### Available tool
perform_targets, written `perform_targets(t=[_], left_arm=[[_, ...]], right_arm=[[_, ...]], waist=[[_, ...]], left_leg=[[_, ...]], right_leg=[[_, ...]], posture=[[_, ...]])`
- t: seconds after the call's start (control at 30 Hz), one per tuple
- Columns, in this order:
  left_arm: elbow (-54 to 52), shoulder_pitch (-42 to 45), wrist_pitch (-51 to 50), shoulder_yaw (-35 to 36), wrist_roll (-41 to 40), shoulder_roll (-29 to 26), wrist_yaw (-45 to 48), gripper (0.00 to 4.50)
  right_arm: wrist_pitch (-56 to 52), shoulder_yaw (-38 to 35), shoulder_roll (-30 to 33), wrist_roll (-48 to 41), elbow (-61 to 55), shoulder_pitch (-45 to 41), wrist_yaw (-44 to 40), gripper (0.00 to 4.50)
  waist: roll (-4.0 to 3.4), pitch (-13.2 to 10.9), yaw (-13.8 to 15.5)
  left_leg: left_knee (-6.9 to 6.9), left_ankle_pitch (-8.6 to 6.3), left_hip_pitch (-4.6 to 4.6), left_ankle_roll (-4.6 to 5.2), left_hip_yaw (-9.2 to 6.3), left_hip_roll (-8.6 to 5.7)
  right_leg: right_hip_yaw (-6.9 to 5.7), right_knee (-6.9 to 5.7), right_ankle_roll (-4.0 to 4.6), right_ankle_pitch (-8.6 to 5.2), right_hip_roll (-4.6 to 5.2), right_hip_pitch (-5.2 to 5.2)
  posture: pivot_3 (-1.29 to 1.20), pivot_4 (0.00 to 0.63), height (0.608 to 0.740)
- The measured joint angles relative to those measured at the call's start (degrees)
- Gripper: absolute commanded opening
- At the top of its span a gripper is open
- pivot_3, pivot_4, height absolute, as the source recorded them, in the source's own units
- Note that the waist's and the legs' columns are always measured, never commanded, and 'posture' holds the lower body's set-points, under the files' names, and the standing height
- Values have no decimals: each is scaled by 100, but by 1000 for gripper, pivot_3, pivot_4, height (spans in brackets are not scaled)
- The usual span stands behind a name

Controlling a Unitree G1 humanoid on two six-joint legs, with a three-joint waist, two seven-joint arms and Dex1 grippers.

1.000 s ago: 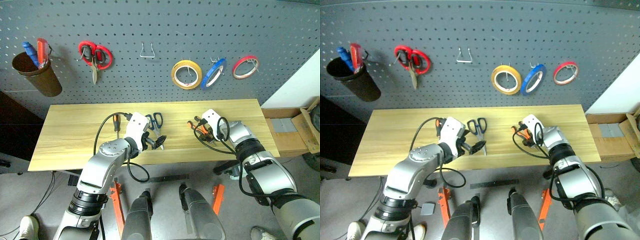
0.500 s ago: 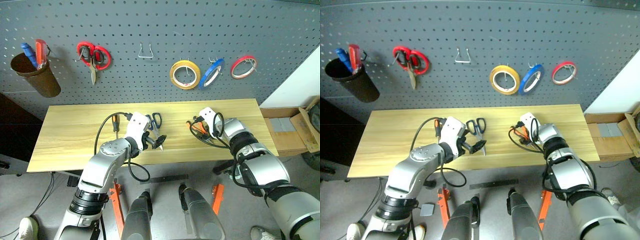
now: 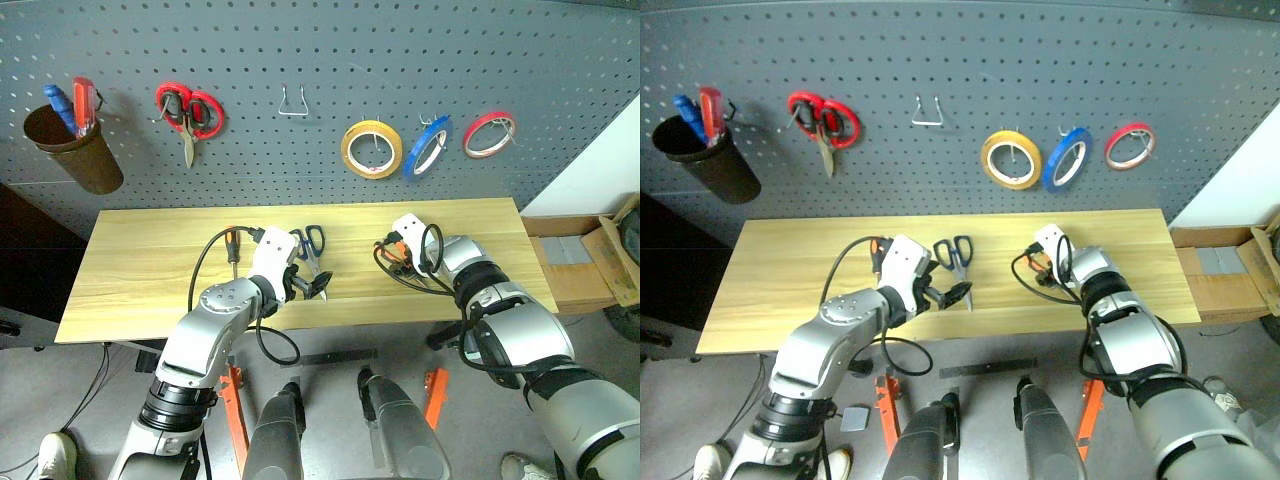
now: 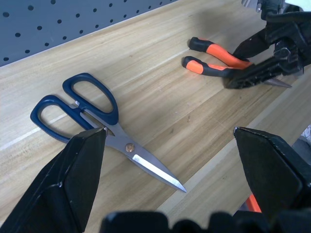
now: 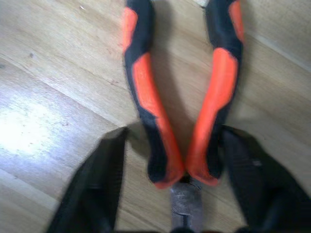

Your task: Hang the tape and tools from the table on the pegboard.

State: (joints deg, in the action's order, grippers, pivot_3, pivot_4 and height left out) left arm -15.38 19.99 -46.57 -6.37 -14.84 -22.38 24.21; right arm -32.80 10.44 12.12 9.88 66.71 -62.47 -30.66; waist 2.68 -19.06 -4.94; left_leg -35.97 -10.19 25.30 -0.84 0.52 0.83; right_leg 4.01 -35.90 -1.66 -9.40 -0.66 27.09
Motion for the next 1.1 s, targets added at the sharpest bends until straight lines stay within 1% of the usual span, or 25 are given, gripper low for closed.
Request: perform_targets(t=[0.03,0.07,0.3,0.4,0.5,0.53,0.57,0.6,0.63,0.67,0.7,0.73,0.8,0.83,0.87,0.93,0.97,1.0,1.07,1.1], left_arm=[[0,0,0,0,0,0,0,4500],[0,1,0,0,0,0,0,4500],[1,24,8,0,5,3,1,4500],[0,37,57,7,4,13,0,4500],[-22,42,75,104,-37,75,-11,4500],[-56,55,64,183,-78,138,-47,4500],[-184,48,44,287,-129,179,-108,4500],[-339,42,6,421,-203,207,-143,4500],[-619,12,-80,647,-296,233,-241,4500],[-814,23,-143,859,-330,232,-322,4500],[-1069,47,-250,1064,-387,242,-433,4500],[-1345,73,-357,1217,-459,252,-535,4500],[-1788,154,-547,1390,-592,325,-734,4500],[-1939,189,-625,1501,-638,381,-859,4500],[-2052,295,-701,1604,-655,433,-1020,4500],[-2221,451,-762,1849,-620,481,-1347,4500],[-2261,553,-769,1957,-543,474,-1503,4500],[-2260,626,-765,2011,-482,472,-1625,4500],[-2203,779,-661,2015,-341,478,-1820,4500],[-2156,851,-588,2006,-278,482,-1879,4500]], right_arm=[[7,3,4,8,-1,1,-15,1815],[16,7,6,13,-2,1,-23,1707],[144,41,41,24,-11,40,-71,1707],[283,93,196,27,-369,292,-307,1707],[131,56,397,-58,-1180,759,-528,1707],[-151,-38,487,-169,-1811,1078,-582,1707],[-485,-213,566,-358,-2687,1559,-654,1707],[-939,-442,517,-549,-3570,1997,-639,1707],[-1662,-905,291,-856,-4932,2650,-504,1707],[-2175,-1178,-19,-1122,-5802,2975,-387,1707],[-2745,-1484,-460,-1365,-6697,3189,-198,1707],[-3238,-1718,-909,-1584,-7515,3270,-1,1707],[-3793,-1860,-1593,-1938,-8689,3123,336,1707],[-3866,-1937,-1876,-2040,-9002,3009,514,1707],[-3863,-1939,-1992,-2170,-9276,2905,674,1707],[-3680,-1932,-1993,-2335,-9391,2827,912,1707],[-3526,-1942,-1993,-2388,-9315,2777,1050,1707],[-3329,-1966,-1991,-2436,-9162,2716,1158,1707],[-2688,-1979,-1974,-2468,-8587,2421,1307,1707],[-2306,-1948,-1961,-2465,-8279,2246,1338,1707]], waist=[[0,0,0],[0,0,0],[0,0,0],[0,0,15],[0,0,33],[0,1,43],[0,1,69],[0,0,95],[-1,0,125],[-2,1,109],[-2,1,76],[-3,2,42],[-15,9,40],[-13,12,46],[-14,17,49],[-11,32,87],[-10,37,109],[-8,40,120],[-6,41,143],[-5,42,152]], left_leg=[[0,0,0,0,0,0],[0,0,0,0,0,0],[0,0,0,0,0,-1],[0,0,2,0,-1,-2],[-1,0,12,-1,-6,-1],[0,0,22,-1,-10,-2],[-5,-1,44,-3,-23,2],[-4,-1,62,-4,-30,11],[-2,-5,80,-11,-35,29],[-10,-17,82,-31,-37,54],[-14,-21,84,-38,-37,72],[-13,-21,84,-39,-37,78],[-13,-18,74,-43,-38,79],[-14,-17,68,-45,-40,79],[-14,-17,63,-45,-39,79],[-20,-16,58,-44,-40,78],[-21,-16,59,-43,-38,75],[-23,-14,59,-41,-31,72],[-39,-12,65,-37,-22,71],[-40,-12,64,-37,-18,70]], right_leg=[[0,0,0,0,0,0],[-1,0,0,0,0,0],[0,0,-1,0,0,0],[-1,0,-7,4,1,-1],[-6,1,-24,14,3,4],[-8,2,-26,15,4,12],[-20,0,-31,13,7,24],[-26,-1,-34,11,8,36],[-29,-7,-41,6,9,59],[-22,-9,-42,7,8,64],[-18,-10,-42,8,2,74],[-20,-14,-41,9,-6,82],[-39,-16,-40,10,-27,69],[-50,-13,-40,10,-29,58],[-59,-7,-39,12,-31,50],[-80,2,-33,9,-24,27],[-77,7,-9,-2,-17,24],[-71,8,-6,-2,-14,21],[-64,9,-6,7,-13,20],[-60,10,-23,17,-13,20]], posture=[[-14,341,740],[-14,341,740],[-15,330,740],[-14,313,740],[-15,306,740],[-16,304,740],[-14,297,740],[-14,292,740],[-13,286,740],[-13,281,740],[-13,281,740],[-11,273,740],[-5,267,740],[0,266,740],[3,264,740],[12,258,740],[17,253,740],[21,248,740],[24,245,740],[27,241,740]])
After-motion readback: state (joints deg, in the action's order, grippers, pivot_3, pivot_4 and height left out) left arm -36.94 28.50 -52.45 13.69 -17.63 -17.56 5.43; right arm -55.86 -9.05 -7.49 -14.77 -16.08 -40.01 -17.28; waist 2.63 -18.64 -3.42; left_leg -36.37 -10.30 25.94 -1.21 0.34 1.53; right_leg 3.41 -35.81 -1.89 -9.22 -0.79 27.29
